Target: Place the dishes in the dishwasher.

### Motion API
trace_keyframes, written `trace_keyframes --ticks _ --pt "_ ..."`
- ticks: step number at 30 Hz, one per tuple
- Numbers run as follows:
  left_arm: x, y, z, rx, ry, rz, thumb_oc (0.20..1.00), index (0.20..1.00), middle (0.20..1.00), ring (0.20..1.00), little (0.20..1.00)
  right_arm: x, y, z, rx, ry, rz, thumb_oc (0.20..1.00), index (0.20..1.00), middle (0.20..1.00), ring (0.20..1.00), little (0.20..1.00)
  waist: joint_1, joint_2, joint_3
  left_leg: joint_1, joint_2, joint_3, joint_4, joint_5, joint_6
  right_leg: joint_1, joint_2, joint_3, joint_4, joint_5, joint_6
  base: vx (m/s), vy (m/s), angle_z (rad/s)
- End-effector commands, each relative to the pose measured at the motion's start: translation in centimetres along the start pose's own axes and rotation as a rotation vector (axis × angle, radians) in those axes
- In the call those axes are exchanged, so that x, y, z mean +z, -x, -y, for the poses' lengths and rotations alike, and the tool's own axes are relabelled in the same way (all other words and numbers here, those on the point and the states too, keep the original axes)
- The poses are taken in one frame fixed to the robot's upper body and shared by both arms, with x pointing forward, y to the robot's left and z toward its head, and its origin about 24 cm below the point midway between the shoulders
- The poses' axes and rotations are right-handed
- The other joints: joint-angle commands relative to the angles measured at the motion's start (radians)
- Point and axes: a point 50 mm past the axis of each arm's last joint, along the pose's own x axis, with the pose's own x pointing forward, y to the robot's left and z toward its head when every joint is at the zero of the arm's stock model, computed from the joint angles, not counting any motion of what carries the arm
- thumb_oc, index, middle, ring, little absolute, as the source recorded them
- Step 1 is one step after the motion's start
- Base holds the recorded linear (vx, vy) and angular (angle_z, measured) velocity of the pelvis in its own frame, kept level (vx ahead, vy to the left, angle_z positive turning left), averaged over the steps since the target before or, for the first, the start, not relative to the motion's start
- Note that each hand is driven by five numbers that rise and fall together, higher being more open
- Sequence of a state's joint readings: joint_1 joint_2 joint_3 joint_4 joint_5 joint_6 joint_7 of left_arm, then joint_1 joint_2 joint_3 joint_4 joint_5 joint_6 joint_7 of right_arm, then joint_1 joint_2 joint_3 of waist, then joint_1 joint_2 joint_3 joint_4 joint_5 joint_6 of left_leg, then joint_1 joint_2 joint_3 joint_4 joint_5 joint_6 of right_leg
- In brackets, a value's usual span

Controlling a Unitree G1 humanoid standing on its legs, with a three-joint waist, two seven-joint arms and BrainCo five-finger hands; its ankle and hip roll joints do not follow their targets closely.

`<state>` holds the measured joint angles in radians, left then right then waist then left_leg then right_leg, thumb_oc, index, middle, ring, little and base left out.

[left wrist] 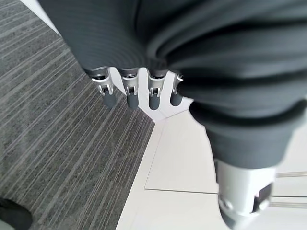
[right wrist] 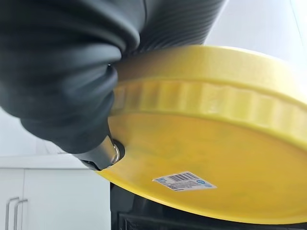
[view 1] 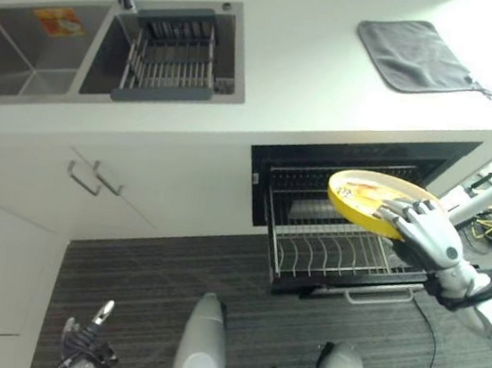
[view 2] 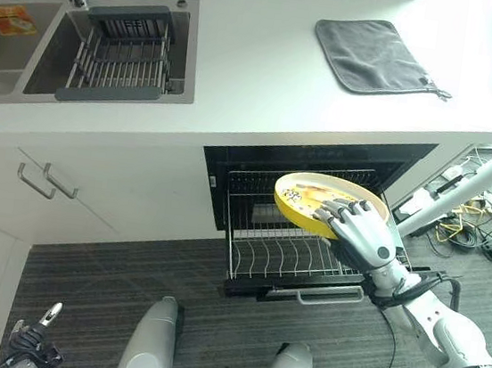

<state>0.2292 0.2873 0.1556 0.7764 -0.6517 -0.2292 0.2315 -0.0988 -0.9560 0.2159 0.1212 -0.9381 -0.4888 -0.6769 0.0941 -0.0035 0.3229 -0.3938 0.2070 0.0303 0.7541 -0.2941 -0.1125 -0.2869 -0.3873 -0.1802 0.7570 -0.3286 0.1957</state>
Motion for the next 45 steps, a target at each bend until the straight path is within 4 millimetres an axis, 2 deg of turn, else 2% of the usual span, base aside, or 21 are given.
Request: trace_keyframes --ticks 1,11,21,28,38,45 --pt "1.6 -0.4 -1.1 0.008 -0.054 0.055 1.0 1.0 1.0 1.0 1.0 -0.9 -2.0 1.7 -0.138 0.029 0.005 0.2 0.2 0.2 0.2 0.2 0.042 -0.016 -0.037 0.041 0.004 -0.036 0.008 0.043 0.004 0.007 0.029 -0.049 0.087 0.01 -0.089 0.07 -0.006 0.02" --pt "2.0 -0.5 -0.7 -0.039 -0.146 0.073 1.0 1.0 1.0 1.0 1.0 -2.2 -3.8 -1.4 -0.051 0.132 -0.041 0.2 0.2 0.2 0.2 0.2 0.095 -0.005 -0.032 0.034 -0.012 -0.056 -0.012 0.06 0.001 -0.017 0.005 -0.066 0.084 0.035 -0.074 0.05 -0.003 0.08" --pt "2.8 -0.5 0.2 -0.103 -0.175 0.104 1.0 1.0 1.0 1.0 1.0 -2.8 -5.8 -3.0 0.059 0.213 -0.019 0.2 0.2 0.2 0.2 0.2 0.14 0.007 -0.014 0.013 -0.021 -0.073 -0.043 0.084 0.0 -0.041 -0.007 -0.077 0.067 0.06 -0.063 0.0 -0.005 0.05" --pt "3.4 -0.6 0.6 -0.128 -0.173 0.116 1.0 1.0 1.0 1.0 1.0 -3.3 -5.9 -4.2 0.168 0.234 -0.014 0.2 0.2 0.2 0.2 0.2 0.165 0.012 0.003 -0.004 -0.028 -0.09 -0.047 0.093 0.0 -0.051 -0.012 -0.085 0.066 0.064 -0.063 0.0 -0.003 0.01" --pt "5.0 -0.7 2.0 -0.177 -0.092 0.173 1.0 1.0 1.0 1.0 1.0 -5.2 -6.3 -4.2 0.219 0.279 -0.046 0.2 0.2 0.2 0.2 0.2 0.194 0.036 0.076 -0.082 -0.055 -0.115 -0.009 0.094 0.003 -0.144 -0.033 -0.063 0.111 0.069 -0.057 -0.09 0.01 0.06" --pt "5.8 -0.6 2.6 -0.202 -0.049 0.198 1.0 1.0 1.0 1.0 1.0 -6.4 -7.8 -2.7 0.185 0.339 -0.051 0.2 0.2 0.2 0.2 0.2 0.206 0.052 0.112 -0.142 -0.078 -0.124 0.013 0.094 0.008 -0.21 -0.049 -0.047 0.139 0.069 -0.058 -0.08 0.021 0.04"
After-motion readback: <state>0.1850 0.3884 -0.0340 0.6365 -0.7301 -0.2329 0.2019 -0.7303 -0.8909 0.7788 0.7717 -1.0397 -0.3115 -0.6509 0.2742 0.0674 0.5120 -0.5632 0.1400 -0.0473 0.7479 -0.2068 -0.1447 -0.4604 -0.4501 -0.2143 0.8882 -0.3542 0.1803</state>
